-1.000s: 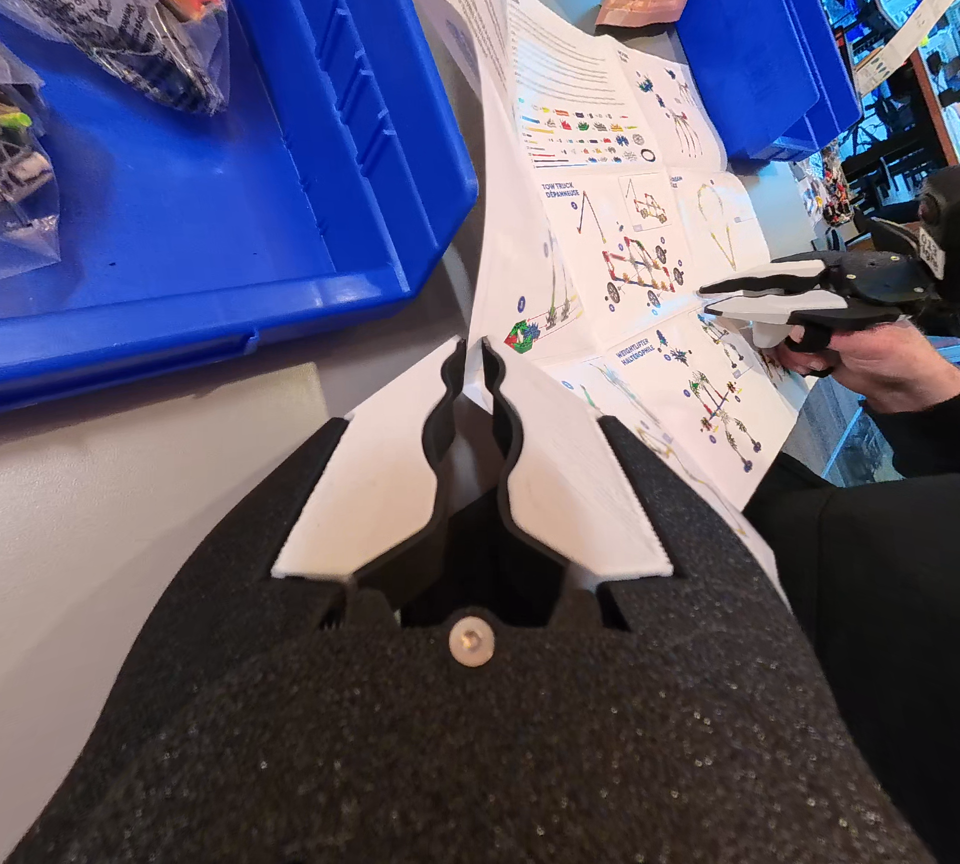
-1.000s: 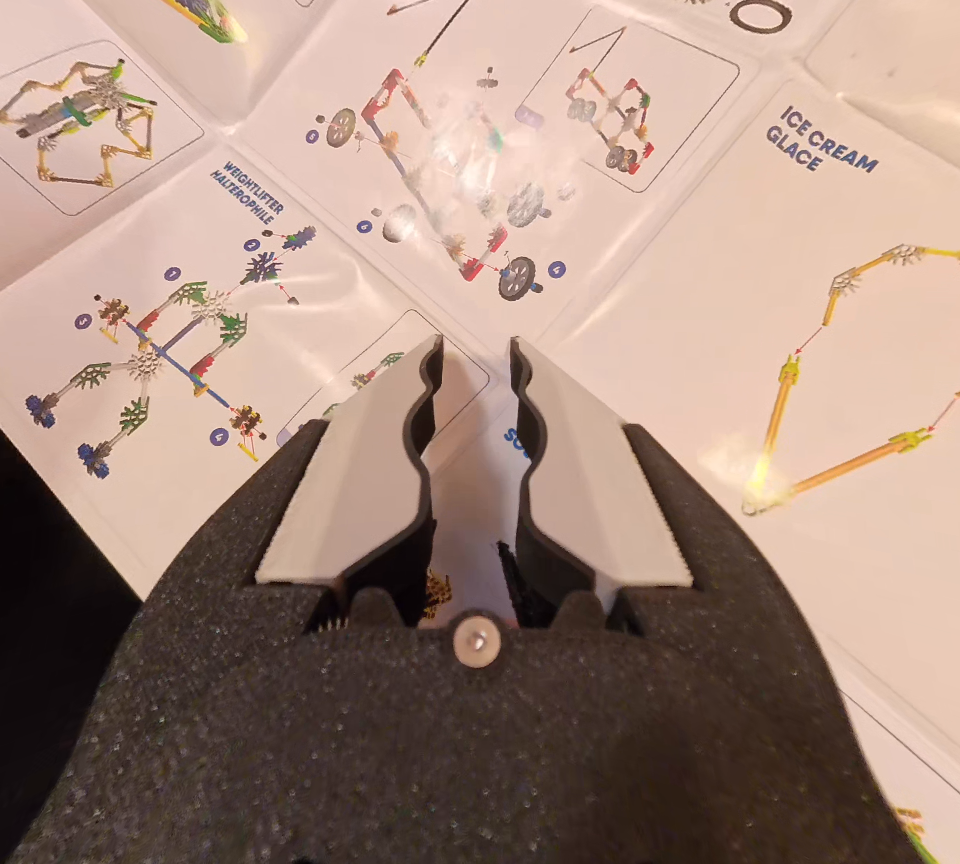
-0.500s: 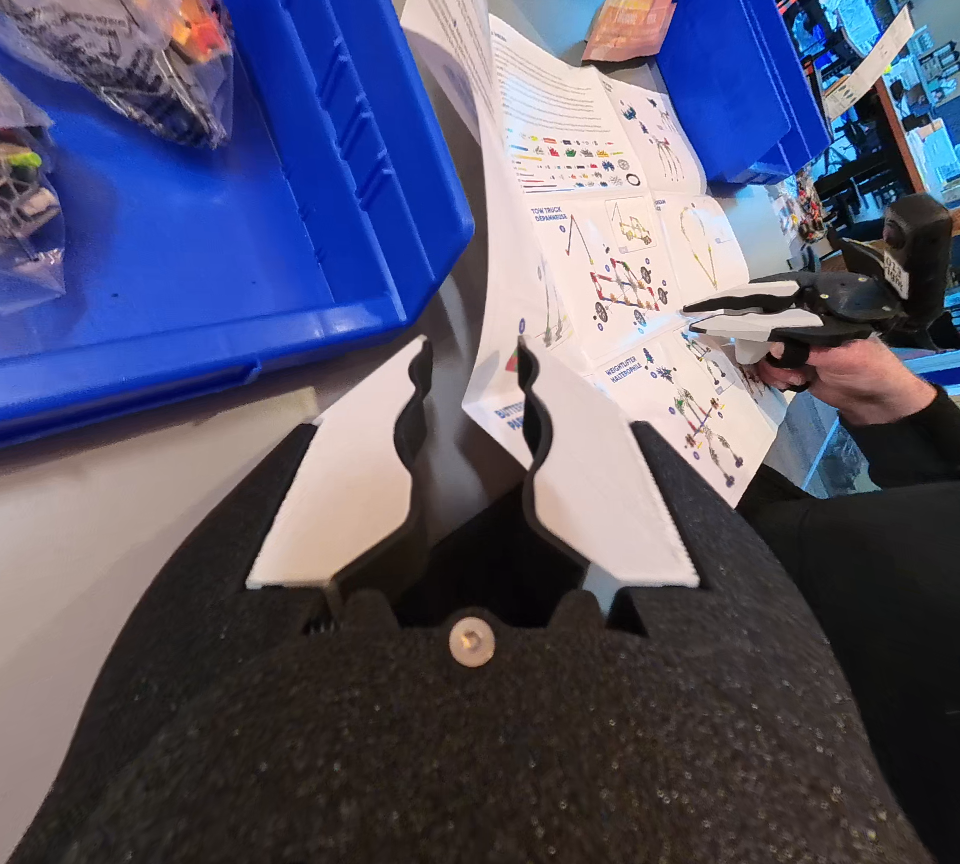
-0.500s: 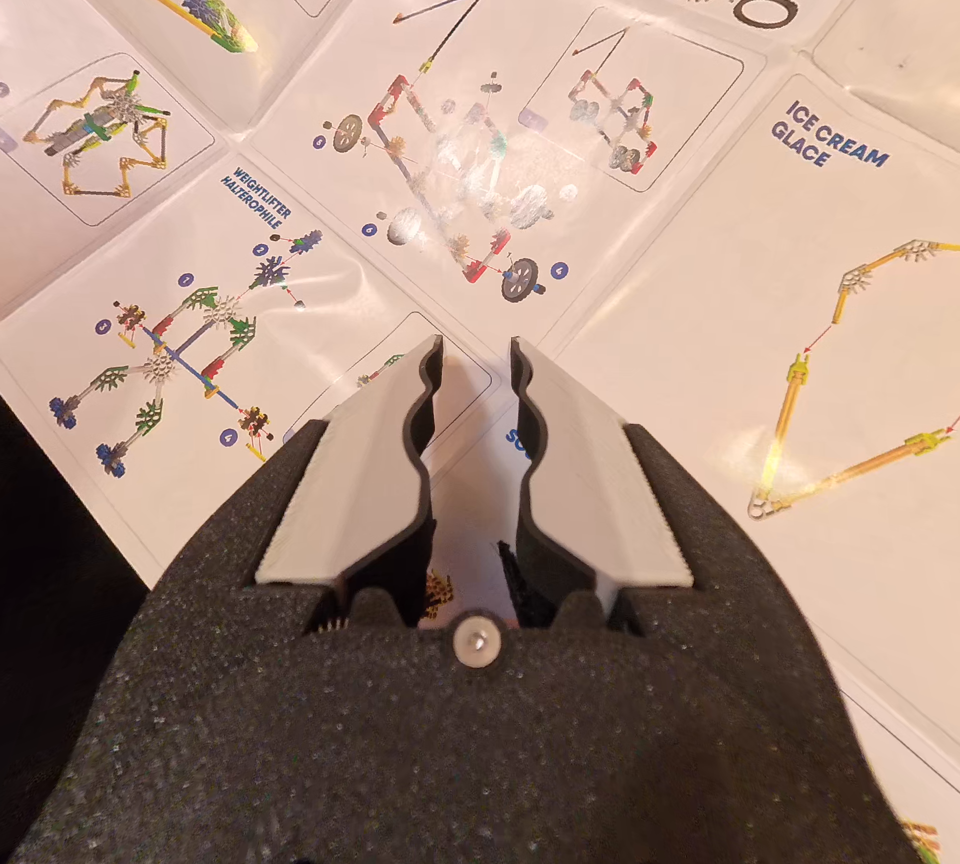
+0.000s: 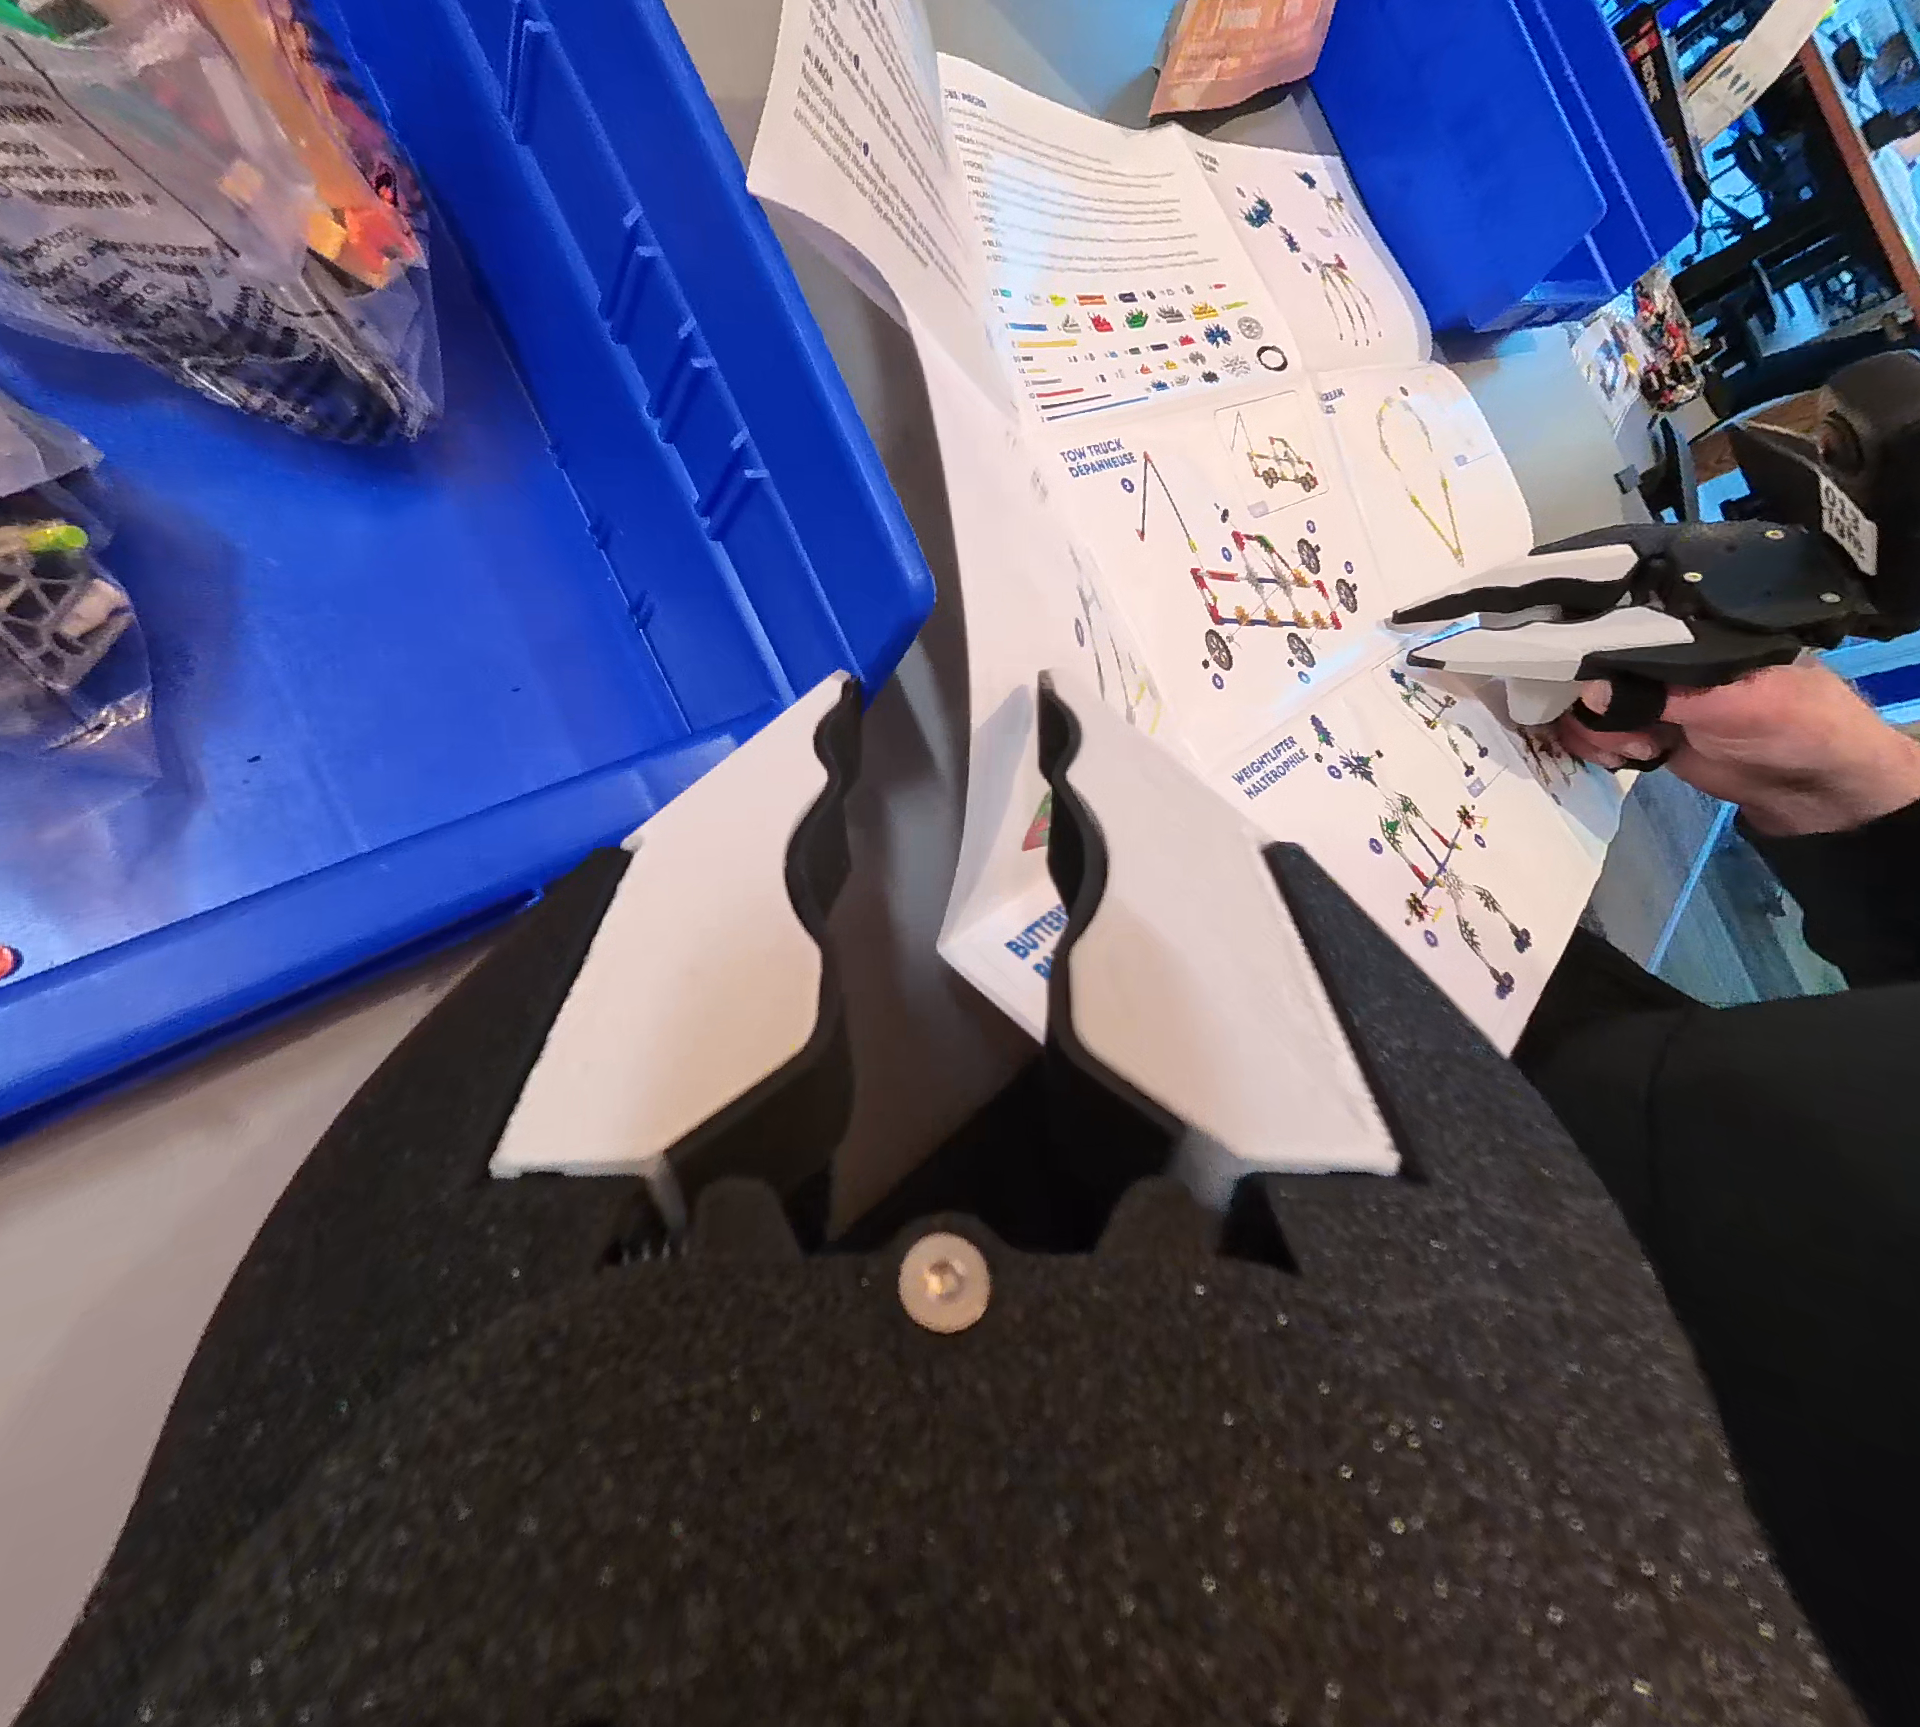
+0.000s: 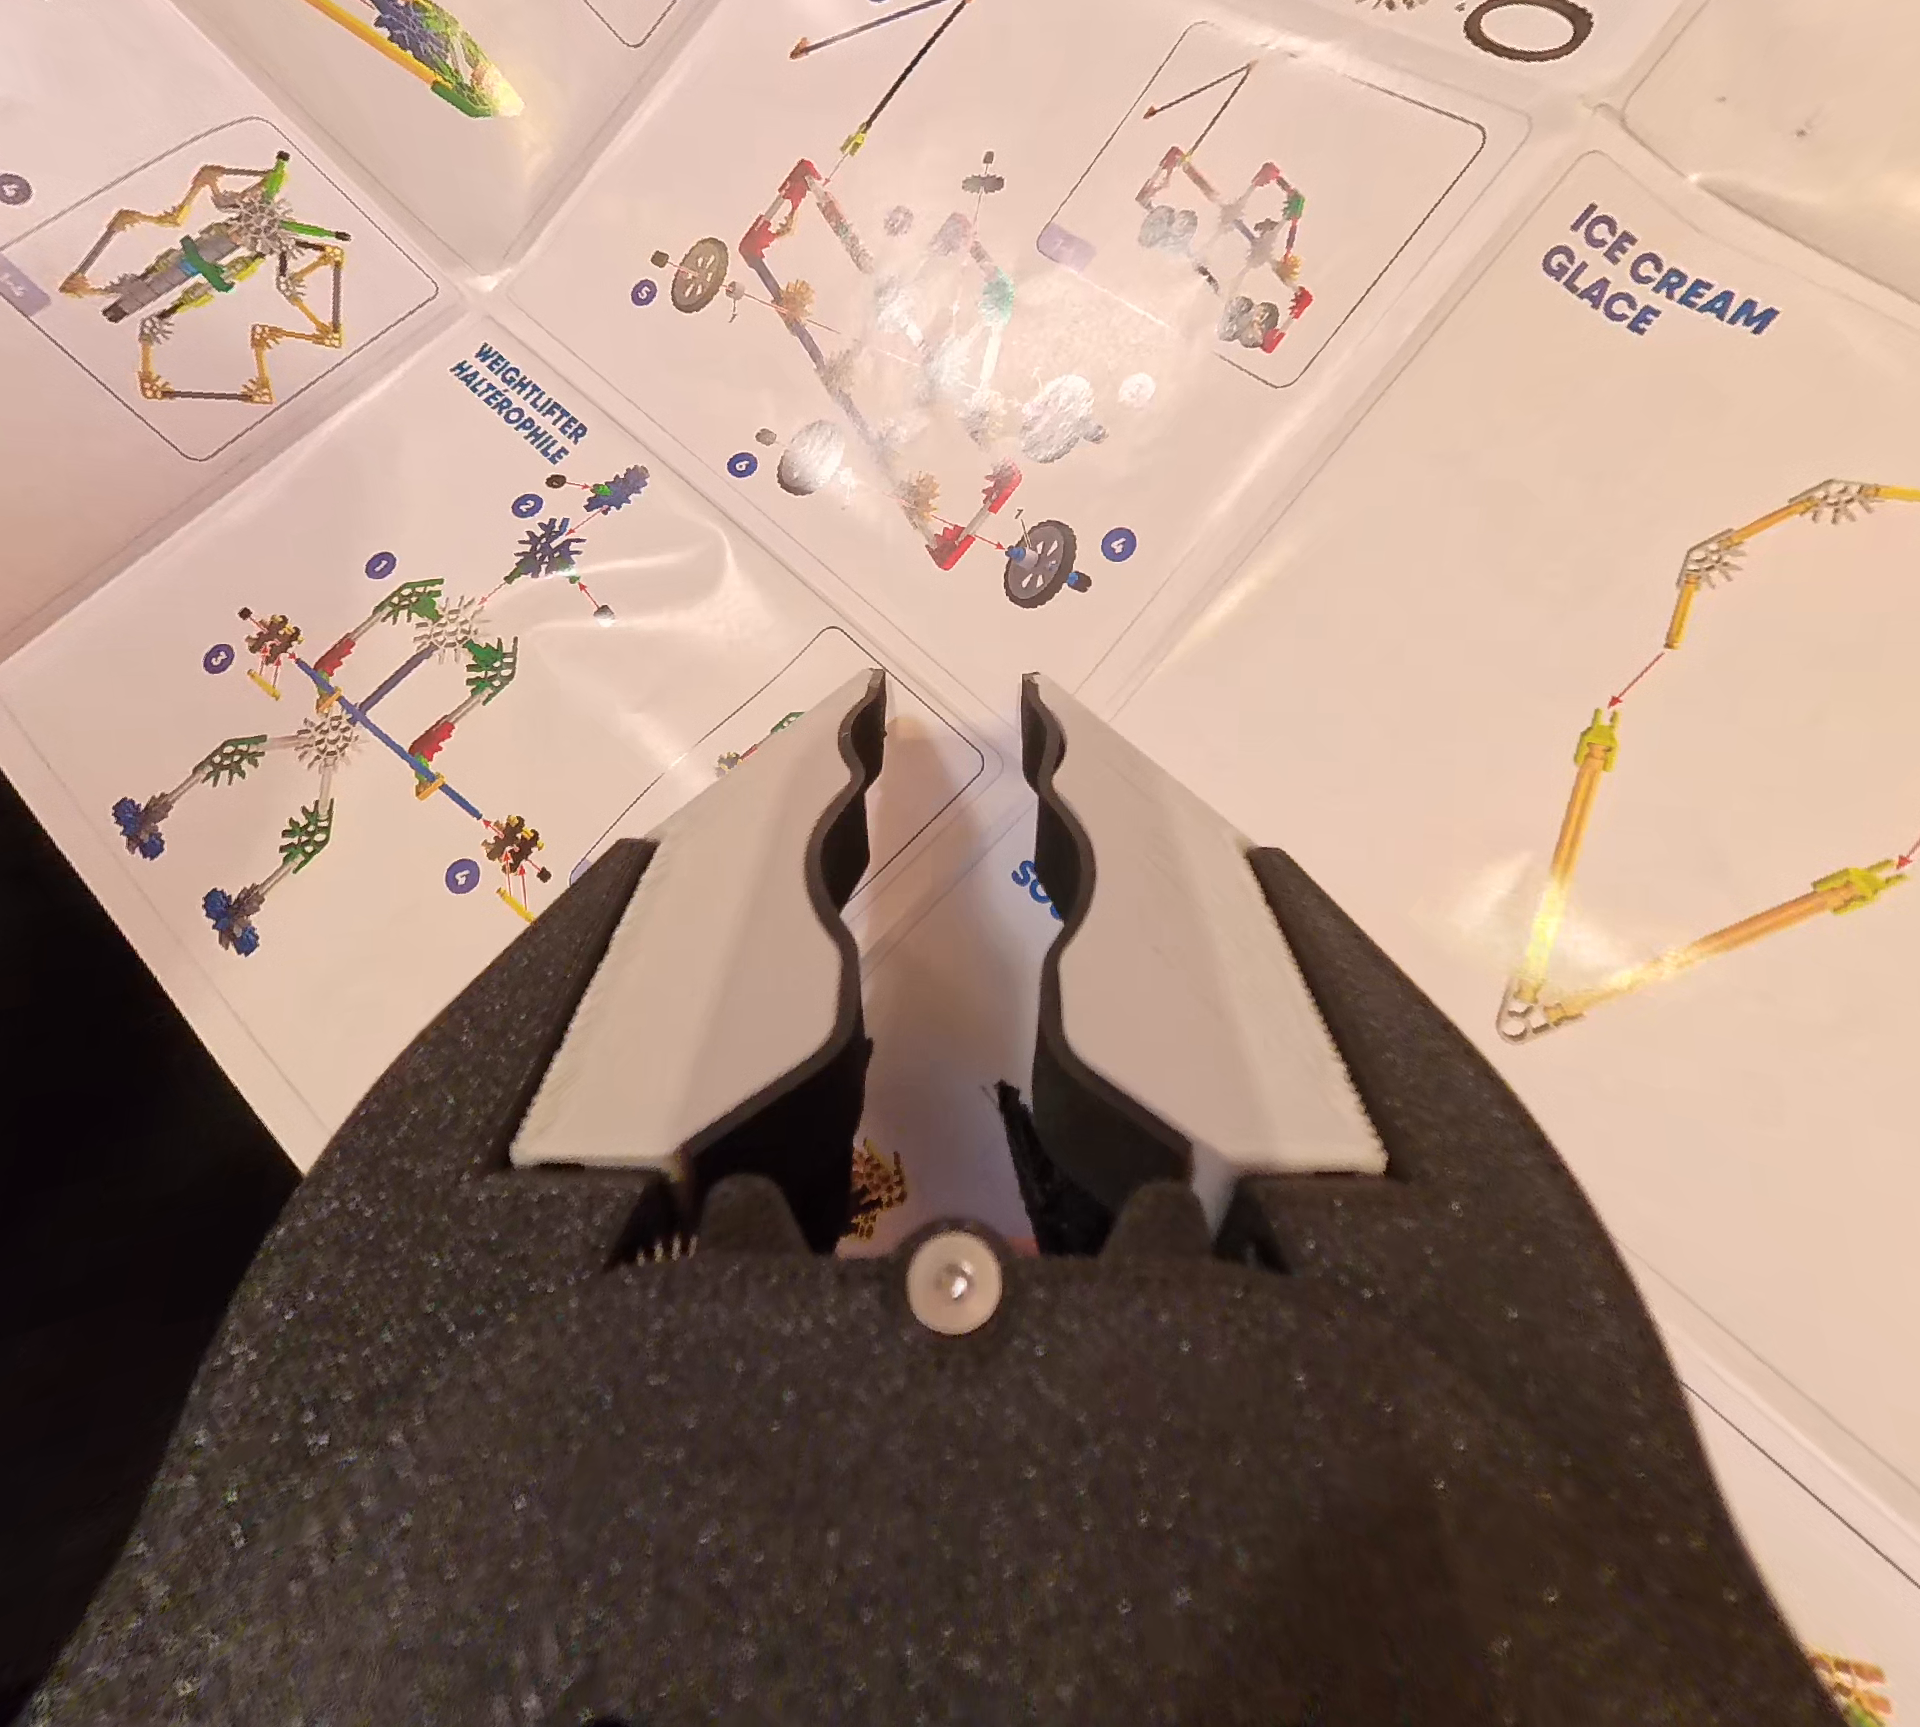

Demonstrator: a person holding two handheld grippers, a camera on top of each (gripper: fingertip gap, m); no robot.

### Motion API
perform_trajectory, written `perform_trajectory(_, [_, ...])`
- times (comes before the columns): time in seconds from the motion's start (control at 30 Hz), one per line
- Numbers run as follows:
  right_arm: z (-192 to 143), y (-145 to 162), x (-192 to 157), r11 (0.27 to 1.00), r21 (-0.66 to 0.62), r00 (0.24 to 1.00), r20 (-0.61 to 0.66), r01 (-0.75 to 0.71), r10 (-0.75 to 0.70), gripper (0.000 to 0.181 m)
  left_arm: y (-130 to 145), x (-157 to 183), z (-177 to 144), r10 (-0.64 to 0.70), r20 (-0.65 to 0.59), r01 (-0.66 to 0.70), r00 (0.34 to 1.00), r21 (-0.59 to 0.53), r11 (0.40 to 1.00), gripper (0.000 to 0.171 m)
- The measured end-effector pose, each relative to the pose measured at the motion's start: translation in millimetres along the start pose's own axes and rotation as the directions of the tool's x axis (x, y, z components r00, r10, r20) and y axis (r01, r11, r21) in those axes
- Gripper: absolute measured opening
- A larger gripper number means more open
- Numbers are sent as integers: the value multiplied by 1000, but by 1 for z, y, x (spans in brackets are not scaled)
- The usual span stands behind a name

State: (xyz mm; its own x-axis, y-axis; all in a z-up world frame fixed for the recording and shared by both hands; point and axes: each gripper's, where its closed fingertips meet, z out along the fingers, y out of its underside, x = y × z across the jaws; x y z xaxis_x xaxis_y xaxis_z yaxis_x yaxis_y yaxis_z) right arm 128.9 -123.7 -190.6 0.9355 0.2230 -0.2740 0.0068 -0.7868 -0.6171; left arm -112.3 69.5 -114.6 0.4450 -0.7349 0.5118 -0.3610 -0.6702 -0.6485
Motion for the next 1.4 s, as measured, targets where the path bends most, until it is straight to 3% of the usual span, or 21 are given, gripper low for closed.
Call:
perform_trajectory(0.17, [-1, -1, 0, 1000, 11, 1000, 10, -10, 10, 23, 4, 1, -2, -4, -1, 4, 1000, -10, 1000, 19])
perform_trajectory(0.67, [-23, -17, 2, 988, 119, 993, 71, -99, 91, 23, 9, 3, -4, -5, 11, 5, 1000, -8, 1000, 9])
perform_trajectory(1.4, [-98, 7, 115, 974, 165, 945, -264, -154, 194, 39, 11, 4, -4, -21, 16, 21, 1000, -13, 1000, 13])
